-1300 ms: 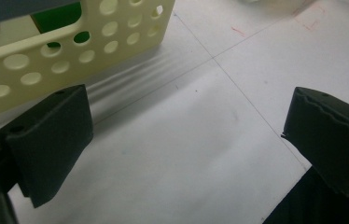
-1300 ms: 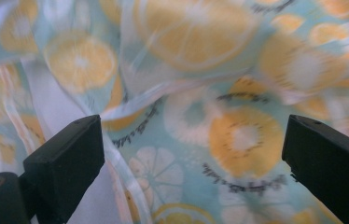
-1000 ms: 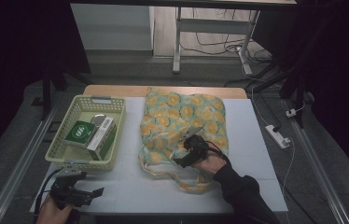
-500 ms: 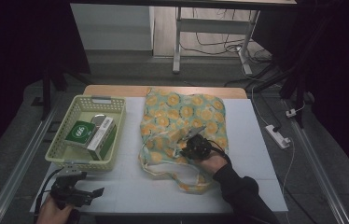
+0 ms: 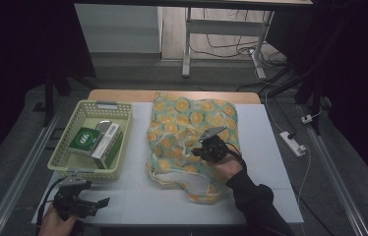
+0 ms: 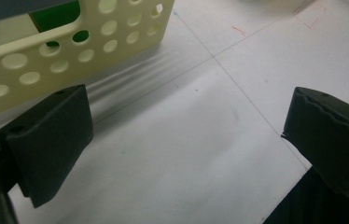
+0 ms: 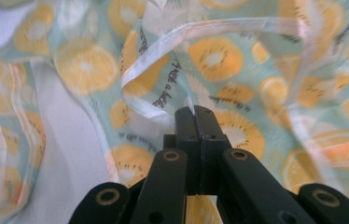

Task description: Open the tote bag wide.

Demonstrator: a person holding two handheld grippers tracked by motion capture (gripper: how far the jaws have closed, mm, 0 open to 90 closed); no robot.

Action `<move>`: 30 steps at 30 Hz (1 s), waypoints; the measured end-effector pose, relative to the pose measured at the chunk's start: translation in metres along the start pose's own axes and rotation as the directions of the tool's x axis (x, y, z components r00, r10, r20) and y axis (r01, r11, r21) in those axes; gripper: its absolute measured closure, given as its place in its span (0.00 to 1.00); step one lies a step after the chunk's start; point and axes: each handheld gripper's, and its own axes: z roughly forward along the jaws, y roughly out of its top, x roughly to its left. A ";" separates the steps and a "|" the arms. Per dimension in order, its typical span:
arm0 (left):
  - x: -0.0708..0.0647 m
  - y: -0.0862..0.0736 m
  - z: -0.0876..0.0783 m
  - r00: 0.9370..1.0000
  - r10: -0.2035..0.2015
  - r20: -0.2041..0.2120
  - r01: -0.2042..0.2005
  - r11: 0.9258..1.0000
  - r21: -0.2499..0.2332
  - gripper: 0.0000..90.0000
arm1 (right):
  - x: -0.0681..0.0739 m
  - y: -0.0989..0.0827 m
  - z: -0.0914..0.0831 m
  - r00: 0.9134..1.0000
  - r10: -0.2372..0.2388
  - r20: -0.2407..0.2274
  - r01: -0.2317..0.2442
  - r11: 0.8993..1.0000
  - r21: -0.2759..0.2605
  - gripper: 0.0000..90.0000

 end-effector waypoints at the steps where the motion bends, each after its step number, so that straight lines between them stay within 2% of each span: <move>1: 0.000 0.000 0.000 1.000 0.000 0.000 0.000 1.000 0.001 0.02 | -0.001 0.001 -0.003 1.000 0.005 0.000 -0.005 1.000 -0.012 1.00; 5: 0.000 0.000 0.000 1.000 0.000 0.000 0.000 1.000 0.001 0.02 | -0.003 0.007 -0.011 1.000 0.027 0.005 -0.027 0.998 -0.057 1.00; 13: 0.000 0.000 0.000 1.000 0.000 0.000 0.000 1.000 0.000 0.02 | -0.005 0.019 -0.029 0.999 0.045 0.019 -0.042 0.990 -0.134 1.00; 30: 0.001 0.000 -0.001 1.000 -0.009 0.004 0.009 1.000 -0.006 0.01 | -0.009 0.033 -0.053 0.997 0.077 0.033 -0.067 0.971 -0.229 1.00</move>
